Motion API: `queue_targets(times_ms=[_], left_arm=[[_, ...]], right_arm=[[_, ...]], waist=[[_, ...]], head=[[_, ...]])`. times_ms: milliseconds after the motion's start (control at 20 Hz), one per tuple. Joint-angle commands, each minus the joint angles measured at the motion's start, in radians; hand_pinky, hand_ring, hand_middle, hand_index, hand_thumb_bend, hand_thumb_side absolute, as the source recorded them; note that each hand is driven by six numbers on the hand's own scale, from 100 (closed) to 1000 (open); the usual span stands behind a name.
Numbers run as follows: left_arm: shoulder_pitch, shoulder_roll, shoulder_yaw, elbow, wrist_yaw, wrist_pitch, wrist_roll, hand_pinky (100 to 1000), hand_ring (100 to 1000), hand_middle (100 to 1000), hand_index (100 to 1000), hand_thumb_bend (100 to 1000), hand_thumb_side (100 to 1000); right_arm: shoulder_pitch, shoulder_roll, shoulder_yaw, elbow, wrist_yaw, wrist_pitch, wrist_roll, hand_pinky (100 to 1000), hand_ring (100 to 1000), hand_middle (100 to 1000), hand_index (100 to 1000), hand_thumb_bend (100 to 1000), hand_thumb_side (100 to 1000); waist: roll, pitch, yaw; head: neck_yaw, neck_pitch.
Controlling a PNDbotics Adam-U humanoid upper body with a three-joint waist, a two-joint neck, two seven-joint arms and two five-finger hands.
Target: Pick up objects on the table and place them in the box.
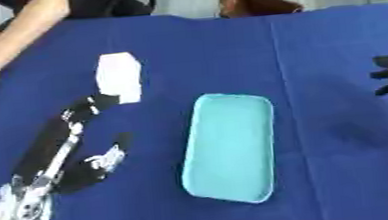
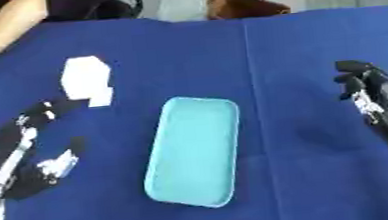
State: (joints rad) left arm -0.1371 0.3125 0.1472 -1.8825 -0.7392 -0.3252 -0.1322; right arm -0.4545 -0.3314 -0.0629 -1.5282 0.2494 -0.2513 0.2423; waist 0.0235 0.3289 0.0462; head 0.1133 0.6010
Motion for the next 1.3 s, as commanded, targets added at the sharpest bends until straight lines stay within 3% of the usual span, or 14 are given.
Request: queue_targets(times_ms=[50,1300], left_arm=[[-0.002,0.010,0.003,-0.021,0.001,-0.002,-0.001,771,787,821,900,322,878],[-0.002,0.010,0.004,-0.029,-0.002,-0.001,-0.002,772,788,822,901,323,875]], right_arm=[[-0.007,-0.021,-0.009,-0.025,0.002,-0.003,-0.003,643,803,878,873,100,880],[-0.007,-0.022,-0.010,-0.025,0.002,-0.002,-0.005,643,803,877,872,100,879]], waist=[[-0.002,-0.016,0.003],[-0.004,-0.016,0.004]], head=[[0.009,-0.017],[0.014,-0.019]])
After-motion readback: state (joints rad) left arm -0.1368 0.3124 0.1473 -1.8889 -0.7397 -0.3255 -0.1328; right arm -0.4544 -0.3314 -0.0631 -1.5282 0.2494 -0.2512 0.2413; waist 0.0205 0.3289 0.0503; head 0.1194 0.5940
